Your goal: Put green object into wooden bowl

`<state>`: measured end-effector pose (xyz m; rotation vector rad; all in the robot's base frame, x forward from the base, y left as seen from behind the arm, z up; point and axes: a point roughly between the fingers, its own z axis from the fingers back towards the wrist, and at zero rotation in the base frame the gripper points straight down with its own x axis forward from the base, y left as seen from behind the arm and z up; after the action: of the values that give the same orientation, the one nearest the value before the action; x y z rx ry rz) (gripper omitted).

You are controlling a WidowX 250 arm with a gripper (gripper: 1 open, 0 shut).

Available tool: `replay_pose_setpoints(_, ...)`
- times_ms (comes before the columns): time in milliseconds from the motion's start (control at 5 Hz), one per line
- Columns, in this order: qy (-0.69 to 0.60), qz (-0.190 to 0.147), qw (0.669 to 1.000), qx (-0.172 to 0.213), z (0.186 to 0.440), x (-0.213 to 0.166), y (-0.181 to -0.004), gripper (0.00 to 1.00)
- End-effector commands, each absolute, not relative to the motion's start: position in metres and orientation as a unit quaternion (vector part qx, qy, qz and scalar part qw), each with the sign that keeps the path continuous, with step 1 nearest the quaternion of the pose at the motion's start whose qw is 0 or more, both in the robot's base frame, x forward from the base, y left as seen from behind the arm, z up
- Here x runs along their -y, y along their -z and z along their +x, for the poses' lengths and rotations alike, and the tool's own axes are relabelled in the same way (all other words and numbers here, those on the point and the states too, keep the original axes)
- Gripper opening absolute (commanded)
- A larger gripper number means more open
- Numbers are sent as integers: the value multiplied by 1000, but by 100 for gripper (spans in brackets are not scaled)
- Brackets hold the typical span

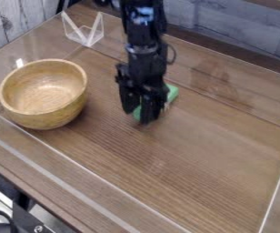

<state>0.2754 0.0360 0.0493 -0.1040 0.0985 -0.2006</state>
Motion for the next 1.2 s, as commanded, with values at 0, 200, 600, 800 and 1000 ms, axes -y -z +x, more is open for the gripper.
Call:
replay_pose_setpoints(0,48,-43,998,13,287,-53,-108,0)
replay_pose_setpoints(200,-6,-44,998,35,284,-76,-143,0)
replay_pose_setpoints(600,-39,-33,998,37,260,-129,-176,0)
replay_pose_setpoints(800,-1,-26,999,30,247,-148,-166,0)
replay_pose_setpoints(1000,26,-23,999,21,237,-158,-153,0)
